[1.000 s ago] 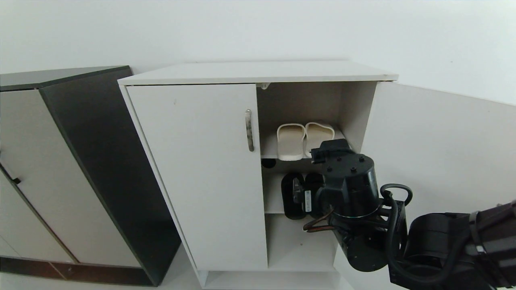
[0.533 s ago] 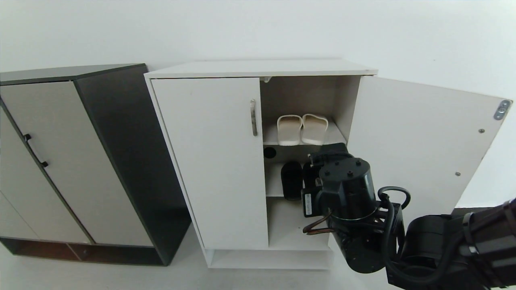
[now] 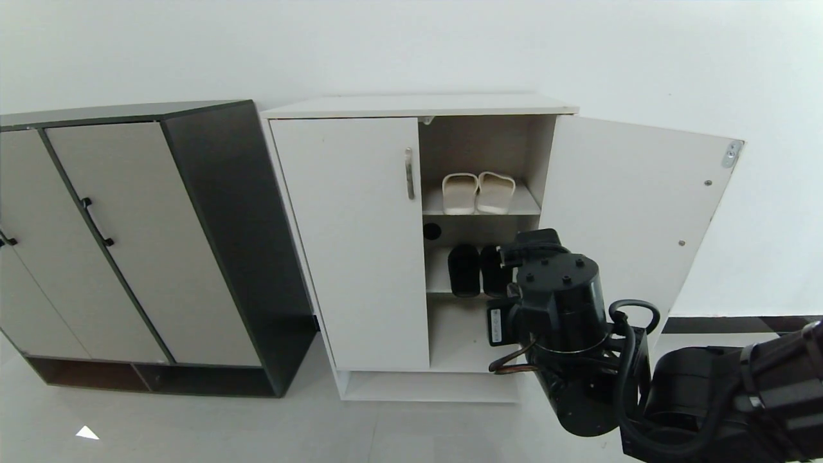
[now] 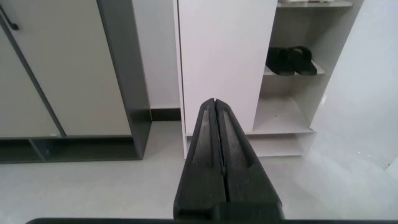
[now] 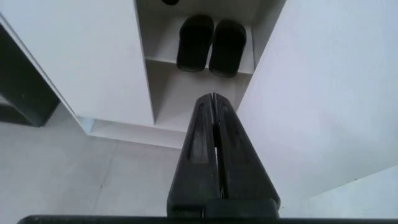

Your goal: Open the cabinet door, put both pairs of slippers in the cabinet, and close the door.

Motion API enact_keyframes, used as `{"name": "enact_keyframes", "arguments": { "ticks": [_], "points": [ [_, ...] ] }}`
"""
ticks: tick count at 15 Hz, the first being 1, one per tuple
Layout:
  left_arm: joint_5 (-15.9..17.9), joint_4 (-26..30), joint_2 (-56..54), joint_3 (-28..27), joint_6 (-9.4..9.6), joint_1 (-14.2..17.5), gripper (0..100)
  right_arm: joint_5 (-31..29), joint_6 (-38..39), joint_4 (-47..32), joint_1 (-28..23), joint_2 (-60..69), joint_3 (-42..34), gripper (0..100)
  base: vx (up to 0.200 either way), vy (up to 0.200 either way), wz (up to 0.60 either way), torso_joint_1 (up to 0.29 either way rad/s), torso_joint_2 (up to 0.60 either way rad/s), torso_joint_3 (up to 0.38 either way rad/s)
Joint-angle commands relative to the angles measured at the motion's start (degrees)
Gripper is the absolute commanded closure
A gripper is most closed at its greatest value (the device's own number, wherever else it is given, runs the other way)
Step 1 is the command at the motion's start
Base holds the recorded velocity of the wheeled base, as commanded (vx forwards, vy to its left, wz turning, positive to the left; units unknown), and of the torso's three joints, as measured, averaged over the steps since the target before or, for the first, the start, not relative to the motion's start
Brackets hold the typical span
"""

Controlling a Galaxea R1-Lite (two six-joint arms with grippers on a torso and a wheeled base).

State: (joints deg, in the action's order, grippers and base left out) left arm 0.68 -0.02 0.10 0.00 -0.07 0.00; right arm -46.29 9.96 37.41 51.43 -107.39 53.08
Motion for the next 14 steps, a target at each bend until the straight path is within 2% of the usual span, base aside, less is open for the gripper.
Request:
{"name": "enact_keyframes", "arguments": {
  "ticks": [1, 14],
  "points": [
    [-0.1, -0.1, 0.0, 0.0, -0.01, 0.0, 100, 0.0, 0.0, -0.1, -0.1, -0.2, -0.2, 100, 0.000, 0.000, 0.00, 0.000, 0.00, 0.000],
    [-0.1, -0.1, 0.0, 0.0, -0.10, 0.0, 100, 0.0, -0.3, -0.1, -0.5, -0.4, -0.4, 100, 0.000, 0.000, 0.00, 0.000, 0.00, 0.000]
  ]
}}
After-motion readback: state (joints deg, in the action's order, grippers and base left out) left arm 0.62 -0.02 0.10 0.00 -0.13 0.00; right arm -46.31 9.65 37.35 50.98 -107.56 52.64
